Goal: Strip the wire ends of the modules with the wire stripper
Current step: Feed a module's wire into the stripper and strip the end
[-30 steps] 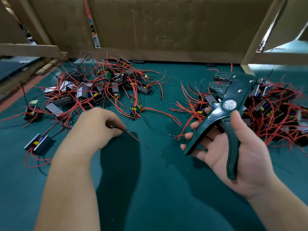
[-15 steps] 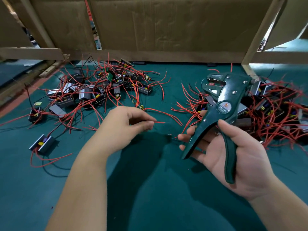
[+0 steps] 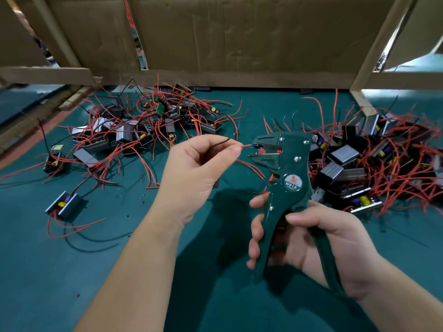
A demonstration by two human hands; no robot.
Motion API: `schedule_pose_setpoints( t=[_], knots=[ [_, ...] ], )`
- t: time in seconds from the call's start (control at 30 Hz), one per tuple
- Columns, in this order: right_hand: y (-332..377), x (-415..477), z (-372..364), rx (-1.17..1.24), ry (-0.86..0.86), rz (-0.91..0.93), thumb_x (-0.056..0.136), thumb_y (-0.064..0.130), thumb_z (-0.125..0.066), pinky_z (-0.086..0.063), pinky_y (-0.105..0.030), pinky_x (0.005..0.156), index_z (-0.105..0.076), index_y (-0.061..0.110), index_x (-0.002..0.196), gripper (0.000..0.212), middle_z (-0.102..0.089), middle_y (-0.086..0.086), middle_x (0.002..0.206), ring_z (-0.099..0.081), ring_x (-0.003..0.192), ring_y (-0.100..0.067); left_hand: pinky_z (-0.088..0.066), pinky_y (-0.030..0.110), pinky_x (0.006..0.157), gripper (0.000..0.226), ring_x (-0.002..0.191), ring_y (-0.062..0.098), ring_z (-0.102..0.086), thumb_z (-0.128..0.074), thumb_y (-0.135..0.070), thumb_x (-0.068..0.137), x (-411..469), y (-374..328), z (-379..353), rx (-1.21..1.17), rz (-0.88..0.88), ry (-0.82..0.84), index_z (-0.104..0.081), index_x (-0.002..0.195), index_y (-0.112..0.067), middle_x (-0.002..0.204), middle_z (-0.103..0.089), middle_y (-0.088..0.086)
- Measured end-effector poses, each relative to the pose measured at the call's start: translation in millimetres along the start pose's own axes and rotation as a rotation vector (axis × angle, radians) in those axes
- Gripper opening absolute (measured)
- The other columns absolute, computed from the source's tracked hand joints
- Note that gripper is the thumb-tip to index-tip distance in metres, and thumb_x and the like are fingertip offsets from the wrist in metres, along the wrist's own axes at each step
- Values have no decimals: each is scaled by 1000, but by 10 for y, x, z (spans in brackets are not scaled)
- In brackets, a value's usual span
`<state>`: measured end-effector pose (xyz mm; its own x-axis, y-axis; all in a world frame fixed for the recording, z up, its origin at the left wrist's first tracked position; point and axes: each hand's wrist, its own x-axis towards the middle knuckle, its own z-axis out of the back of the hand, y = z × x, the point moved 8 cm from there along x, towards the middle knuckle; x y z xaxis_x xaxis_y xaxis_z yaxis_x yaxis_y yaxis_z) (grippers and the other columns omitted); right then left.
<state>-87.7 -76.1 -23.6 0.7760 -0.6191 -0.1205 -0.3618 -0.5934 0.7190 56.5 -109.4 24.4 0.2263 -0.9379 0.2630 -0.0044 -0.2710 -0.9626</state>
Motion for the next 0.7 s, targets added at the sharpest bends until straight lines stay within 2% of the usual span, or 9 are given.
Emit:
schedule_pose_setpoints(
  t=[0.13, 0.43, 0.53, 0.7],
  knots=[
    [-37, -9, -92, 10, 92, -33, 70, 16, -68, -48, -57, 77, -62, -3, 107, 42, -58, -27, 86, -58, 79, -42, -39, 5, 53, 12, 50, -7, -53, -65, 1, 82, -4, -41, -76, 20, -61, 40, -66, 80, -11, 59, -64, -16],
    [-49, -25, -34, -32, 36, -64, 71, 28, -74, -52, -52, 69, -64, 1, 92, 36, -58, -24, 77, -59, 69, -38, -42, 9, 58, 14, 62, -6, -55, -68, -4, 82, -7, -96, -77, 74, -142, 78, -68, 81, -18, 67, -66, -15],
    [-50, -30, -6, -62, 11, -73, 73, 42, -75, -51, -52, 69, -64, 4, 88, 43, -58, -22, 74, -60, 66, -37, -41, 15, 58, 9, 63, 2, -52, -69, -14, 80, -2, -91, -81, 113, -147, 73, -68, 80, -23, 67, -64, -13],
    [-43, -39, 31, -116, -5, -69, 75, 53, -71, -51, -52, 67, -63, 5, 86, 50, -58, -20, 72, -60, 63, -35, -41, 36, 59, 9, 67, 18, -49, -70, -22, 79, -2, -84, -70, 179, -171, 56, -70, 76, -30, 69, -63, -10]
  ],
)
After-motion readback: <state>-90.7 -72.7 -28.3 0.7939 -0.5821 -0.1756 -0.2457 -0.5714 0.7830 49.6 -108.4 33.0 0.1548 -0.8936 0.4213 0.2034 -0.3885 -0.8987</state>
